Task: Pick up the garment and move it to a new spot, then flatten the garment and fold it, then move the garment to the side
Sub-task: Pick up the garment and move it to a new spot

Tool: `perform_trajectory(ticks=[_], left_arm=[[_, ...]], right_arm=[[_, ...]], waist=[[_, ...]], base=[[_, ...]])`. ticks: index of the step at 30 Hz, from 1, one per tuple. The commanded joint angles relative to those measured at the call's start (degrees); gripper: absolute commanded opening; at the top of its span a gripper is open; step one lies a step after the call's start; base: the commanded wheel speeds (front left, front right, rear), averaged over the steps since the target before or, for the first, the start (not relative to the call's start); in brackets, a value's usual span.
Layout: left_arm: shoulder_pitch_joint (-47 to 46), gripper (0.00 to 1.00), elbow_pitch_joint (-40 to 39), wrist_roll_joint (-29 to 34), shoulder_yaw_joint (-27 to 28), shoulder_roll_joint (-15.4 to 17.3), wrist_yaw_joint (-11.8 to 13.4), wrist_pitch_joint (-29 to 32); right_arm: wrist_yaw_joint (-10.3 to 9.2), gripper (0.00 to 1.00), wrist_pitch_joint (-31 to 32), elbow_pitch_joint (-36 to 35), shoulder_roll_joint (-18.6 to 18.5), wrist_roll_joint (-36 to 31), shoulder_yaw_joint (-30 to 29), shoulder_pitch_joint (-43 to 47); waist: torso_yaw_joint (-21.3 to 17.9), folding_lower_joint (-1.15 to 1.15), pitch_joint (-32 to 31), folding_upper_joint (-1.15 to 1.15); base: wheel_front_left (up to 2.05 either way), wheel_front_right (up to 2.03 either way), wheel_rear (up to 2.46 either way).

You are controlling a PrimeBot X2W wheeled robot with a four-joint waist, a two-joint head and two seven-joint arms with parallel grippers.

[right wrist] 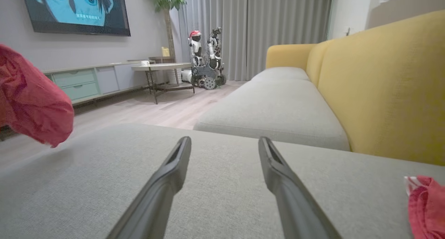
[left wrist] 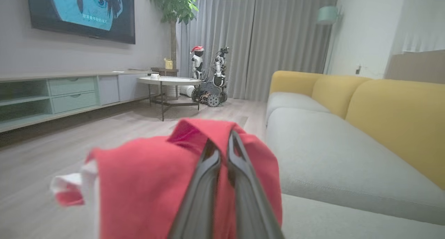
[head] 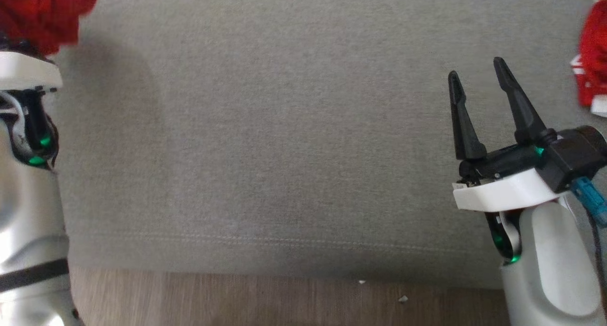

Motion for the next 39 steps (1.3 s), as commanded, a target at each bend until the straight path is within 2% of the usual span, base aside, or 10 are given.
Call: perform_trajectory(ticks=[1,6,10,14,19,27,28,29,30,39], left_arm=[[-1.1,0.0,-4.01,1.02,0.81,2.91,-0.17,-0.29],[0.11,0.0,-12.78,5.08,-3.39,3.64,-0.41,1.86],[-0.03,0.0,-19.31,10.56,-10.42,4.8,-1.91,9.16],[-1.16,0.0,-21.45,14.64,-17.82,3.54,-3.84,14.92],[-4.7,0.0,-17.94,19.54,-26.45,1.08,-5.48,18.84],[-6.5,0.0,-5.52,23.27,-40.56,-6.46,-6.93,15.72],[-6.11,0.09,-3.92,23.2,-42.09,-7.01,-7.03,15.22],[-5.71,0.76,-2.4,23.06,-43.53,-7.42,-7.12,14.83],[-5.3,1.0,-1.08,22.8,-44.68,-7.73,-7.15,14.47],[-4.13,1.0,2.75,18.54,-46.49,-8.44,-4.5,10.83]], right_arm=[[0.19,1.0,-0.61,-1.42,0.75,0.62,0.91,-0.62],[0.19,1.0,-1.64,-0.15,1.9,1.0,0.73,-0.95],[0.19,1.0,-2.58,0.26,2.89,1.7,0.66,-1.86],[0.19,1.0,-3.23,0.45,3.44,2.88,0.82,-2.83],[0.19,1.0,-3.83,0.55,3.74,4.86,1.97,-4.47],[0.19,1.0,-4.12,-0.27,3.78,10.02,3.88,-5.93],[0.19,1.0,-4.13,-0.39,3.78,10.33,3.98,-5.94],[0.19,1.0,-4.13,-0.46,3.78,10.52,4.04,-5.9],[0.19,1.0,-4.13,-0.5,3.79,10.63,4.02,-5.83],[0.19,1.0,-4.14,-0.47,3.79,9.86,2.95,-4.67]], waist=[[-1.3,0.0,-1.16,0.0],[-4.55,0.0,-2.25,0.0],[-9.21,0.0,-1.33,0.0],[-13.63,0.0,0.41,0.0],[-19.84,0.0,3.01,0.0],[-27.07,0.0,4.84,0.0],[-27.53,0.0,4.84,0.0],[-27.83,0.0,4.78,0.0],[-28.02,0.0,4.68,0.0],[-24.48,0.0,2.66,0.0]], base=[[0.0,0.0,0.0],[0.0,0.0,0.0],[0.0,0.0,0.0],[0.0,0.0,0.0],[0.0,0.0,0.0],[0.0,0.0,0.0],[0.0,0.0,0.0],[0.0,0.0,0.0],[0.0,0.0,0.0],[0.0,0.0,0.0]])
